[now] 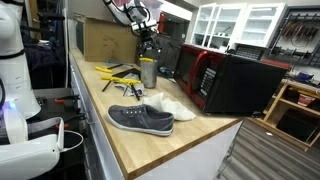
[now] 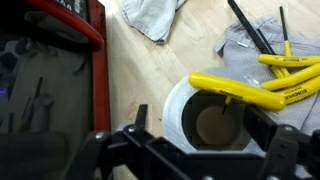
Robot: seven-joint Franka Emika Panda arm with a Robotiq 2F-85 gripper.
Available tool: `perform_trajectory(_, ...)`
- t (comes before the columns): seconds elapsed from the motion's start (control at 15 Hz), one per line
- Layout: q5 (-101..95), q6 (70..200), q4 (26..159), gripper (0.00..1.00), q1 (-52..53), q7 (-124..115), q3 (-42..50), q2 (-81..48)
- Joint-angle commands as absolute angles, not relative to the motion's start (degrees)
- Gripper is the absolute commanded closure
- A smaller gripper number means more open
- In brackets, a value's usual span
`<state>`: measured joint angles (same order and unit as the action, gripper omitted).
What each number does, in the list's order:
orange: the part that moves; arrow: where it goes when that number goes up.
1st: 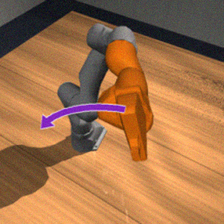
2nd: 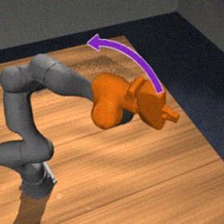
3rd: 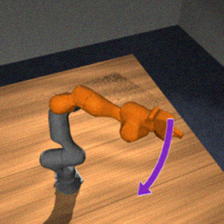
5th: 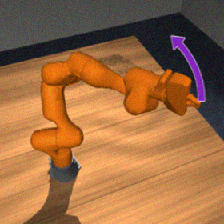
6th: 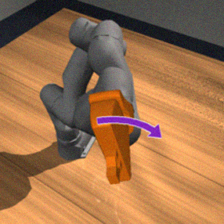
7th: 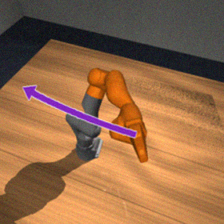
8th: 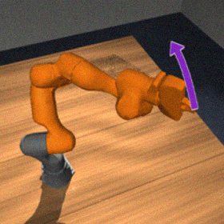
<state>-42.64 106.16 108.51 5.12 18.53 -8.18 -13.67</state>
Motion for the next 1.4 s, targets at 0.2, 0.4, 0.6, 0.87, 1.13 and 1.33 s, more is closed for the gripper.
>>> perform_trajectory(0.2, -46.3, 110.7, 117.9, 0.34, 6.7, 12.3, -7.9, -6.4)
perform_trajectory(0.4, -53.7, 109.9, 119.8, 0.6, 8.2, 7.2, -8.3, -5.3)
perform_trajectory(0.6, -60.4, 107.9, 121.5, 0.81, 10.0, 2.3, -9.1, -4.4)
perform_trajectory(0.87, -59.9, 108.1, 124.4, 0.98, 11.3, -0.9, -10.6, -1.8)
perform_trajectory(1.13, -52.1, 111.4, 127.7, 0.66, 11.1, 0.7, -11.3, 3.0)
perform_trajectory(1.33, -41.8, 116.2, 130.4, 0.44, 10.7, 4.7, -10.5, 7.5)
